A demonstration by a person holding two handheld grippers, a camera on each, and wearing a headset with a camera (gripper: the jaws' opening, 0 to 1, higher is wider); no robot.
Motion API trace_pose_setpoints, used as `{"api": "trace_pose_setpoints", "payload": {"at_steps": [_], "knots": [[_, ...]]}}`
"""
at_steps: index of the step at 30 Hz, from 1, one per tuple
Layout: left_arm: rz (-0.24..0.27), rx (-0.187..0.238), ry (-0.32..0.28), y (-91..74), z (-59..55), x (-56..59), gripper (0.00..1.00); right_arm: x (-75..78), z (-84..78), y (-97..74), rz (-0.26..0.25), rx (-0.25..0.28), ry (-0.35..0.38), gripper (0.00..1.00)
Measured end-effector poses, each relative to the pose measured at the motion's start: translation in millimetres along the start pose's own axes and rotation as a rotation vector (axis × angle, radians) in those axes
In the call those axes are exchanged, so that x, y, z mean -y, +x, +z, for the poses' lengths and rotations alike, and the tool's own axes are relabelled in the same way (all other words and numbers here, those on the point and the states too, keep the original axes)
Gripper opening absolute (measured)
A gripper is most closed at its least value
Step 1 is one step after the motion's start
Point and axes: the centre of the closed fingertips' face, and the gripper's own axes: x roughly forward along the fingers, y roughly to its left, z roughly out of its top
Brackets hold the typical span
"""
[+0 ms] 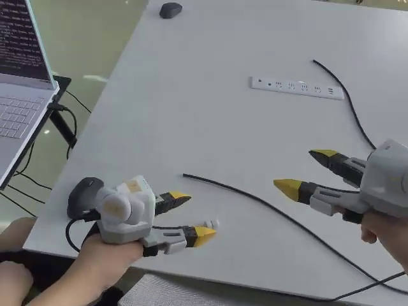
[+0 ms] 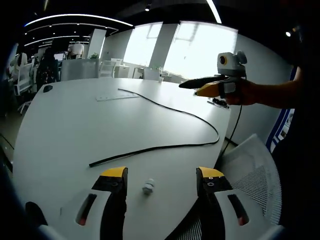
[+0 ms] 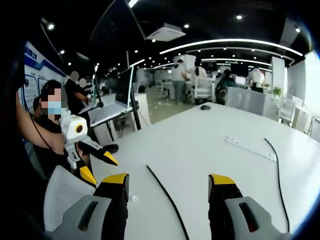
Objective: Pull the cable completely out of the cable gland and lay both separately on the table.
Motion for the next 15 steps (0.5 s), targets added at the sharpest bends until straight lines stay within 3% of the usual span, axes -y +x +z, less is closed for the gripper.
{"api": "trace_pose_setpoints", "payload": {"at_steps": [15], "knots": [[0.011, 0.035, -0.007, -16.5, 13.0, 18.3, 0.68, -1.2, -43.9, -52.6, -0.067, 0.013, 0.107, 0.76]]}}
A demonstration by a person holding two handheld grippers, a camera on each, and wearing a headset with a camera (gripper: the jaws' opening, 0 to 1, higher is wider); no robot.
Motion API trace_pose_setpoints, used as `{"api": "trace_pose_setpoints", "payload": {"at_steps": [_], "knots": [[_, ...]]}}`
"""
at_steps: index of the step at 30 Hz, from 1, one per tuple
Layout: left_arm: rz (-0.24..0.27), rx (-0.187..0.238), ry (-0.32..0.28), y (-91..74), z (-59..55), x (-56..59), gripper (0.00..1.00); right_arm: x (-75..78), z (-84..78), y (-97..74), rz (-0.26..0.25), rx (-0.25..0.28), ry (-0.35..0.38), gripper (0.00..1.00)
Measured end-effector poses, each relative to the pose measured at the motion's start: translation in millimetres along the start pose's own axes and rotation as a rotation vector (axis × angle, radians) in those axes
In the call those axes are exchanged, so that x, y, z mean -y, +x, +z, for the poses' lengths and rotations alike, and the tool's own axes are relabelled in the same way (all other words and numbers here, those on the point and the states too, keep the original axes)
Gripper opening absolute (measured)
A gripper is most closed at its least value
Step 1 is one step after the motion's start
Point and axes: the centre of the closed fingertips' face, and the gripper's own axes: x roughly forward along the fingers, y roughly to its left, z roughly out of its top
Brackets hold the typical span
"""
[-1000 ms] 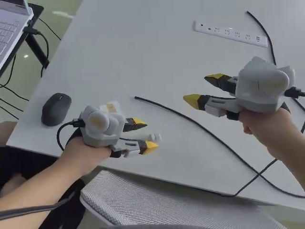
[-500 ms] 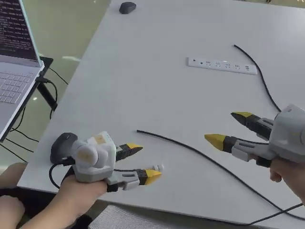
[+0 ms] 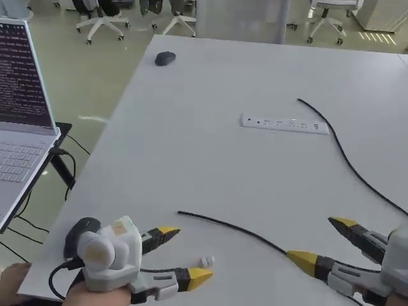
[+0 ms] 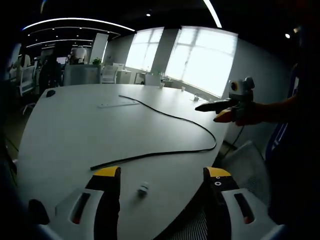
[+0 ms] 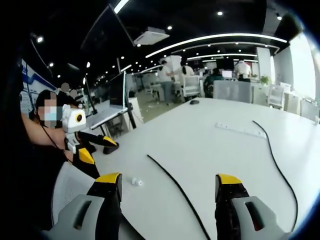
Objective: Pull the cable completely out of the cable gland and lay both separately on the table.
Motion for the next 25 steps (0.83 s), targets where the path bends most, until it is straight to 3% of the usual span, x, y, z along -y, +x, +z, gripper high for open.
{"api": "trace_pose_setpoints", "payload": {"at_steps": [2, 8, 15, 17, 19, 25], "knots": [[-0.001, -0.002, -0.009, -1.9, -1.6, 0.5, 0.71, 0.2, -4.7, -3.5, -0.006, -0.004, 0.009, 0.78], [-0.002, -0.025, 0.041, -11.9, -1.9, 4.9, 0.75, -6.0, -17.7, -13.7, -0.015, -0.006, 0.017, 0.83], [-0.010, -0.043, 0.054, -14.5, -9.3, 7.1, 0.82, -5.9, -41.7, -22.1, -0.020, -0.066, 0.009, 0.88], [-0.007, -0.071, 0.054, -15.0, -14.5, 7.3, 0.84, -9.4, -45.3, -22.8, -0.011, -0.078, 0.012, 0.92], [-0.015, -0.068, 0.082, -16.6, -12.7, 10.2, 0.84, -10.0, -51.1, -21.8, -0.008, -0.091, 0.026, 0.93], [-0.008, -0.099, 0.055, -17.5, -20.1, 6.8, 0.89, -13.1, -63.0, -19.9, 0.004, -0.126, 0.037, 0.97]]}}
